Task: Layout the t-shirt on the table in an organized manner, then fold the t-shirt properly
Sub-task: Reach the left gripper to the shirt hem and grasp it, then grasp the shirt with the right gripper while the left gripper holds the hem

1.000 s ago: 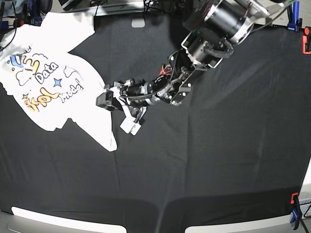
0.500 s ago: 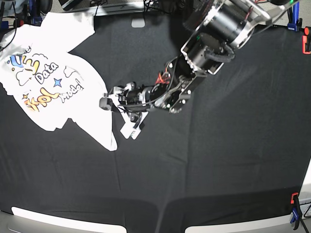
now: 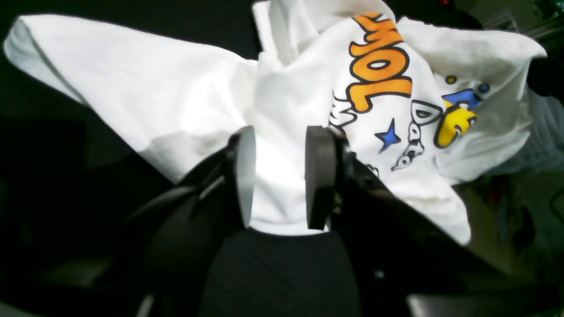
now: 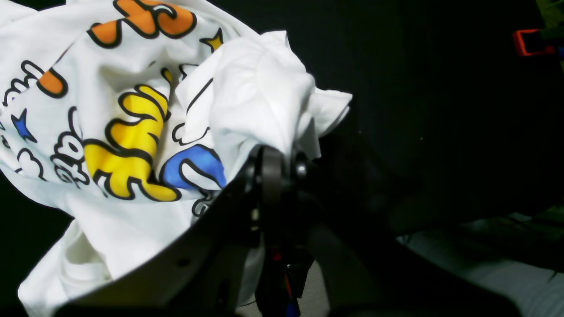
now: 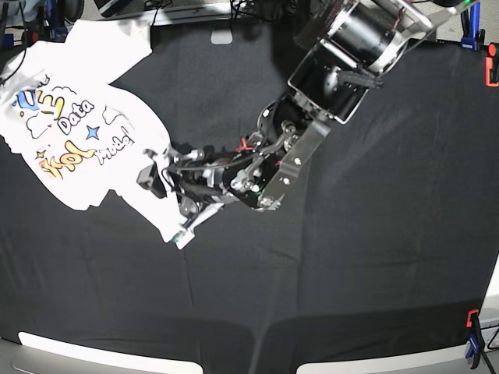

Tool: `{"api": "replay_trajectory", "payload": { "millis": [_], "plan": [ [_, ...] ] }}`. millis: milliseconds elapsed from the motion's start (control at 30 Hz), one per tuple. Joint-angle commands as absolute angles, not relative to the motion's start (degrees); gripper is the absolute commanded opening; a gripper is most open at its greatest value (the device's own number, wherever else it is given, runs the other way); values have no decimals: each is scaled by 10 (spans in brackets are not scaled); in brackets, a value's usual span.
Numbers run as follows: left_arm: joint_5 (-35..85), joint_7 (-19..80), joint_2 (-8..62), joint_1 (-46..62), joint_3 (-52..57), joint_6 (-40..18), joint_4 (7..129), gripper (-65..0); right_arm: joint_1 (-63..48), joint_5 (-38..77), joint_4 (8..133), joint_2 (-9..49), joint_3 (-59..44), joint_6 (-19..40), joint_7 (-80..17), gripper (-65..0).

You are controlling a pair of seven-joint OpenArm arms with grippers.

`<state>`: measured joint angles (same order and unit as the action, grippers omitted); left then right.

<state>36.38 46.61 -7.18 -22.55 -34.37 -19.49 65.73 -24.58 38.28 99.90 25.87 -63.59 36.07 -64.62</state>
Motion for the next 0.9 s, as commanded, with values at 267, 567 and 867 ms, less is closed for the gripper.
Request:
{"api": "replay_trajectory", "payload": {
  "millis": [267,567,867],
  "plan": [
    [375,455,-85,-240,-342,-199,674,-473,-245,376,1009,307,-642,362,-639,-328],
    [335,454,-85,-244,-342,-199,674,-473,-214,527,1040,338,-626,400,-577,-329],
    [270,572,-84,-335,-342,-194,674,-473,-110,466,1037,338,-376,400,-585,-329]
  ]
}}
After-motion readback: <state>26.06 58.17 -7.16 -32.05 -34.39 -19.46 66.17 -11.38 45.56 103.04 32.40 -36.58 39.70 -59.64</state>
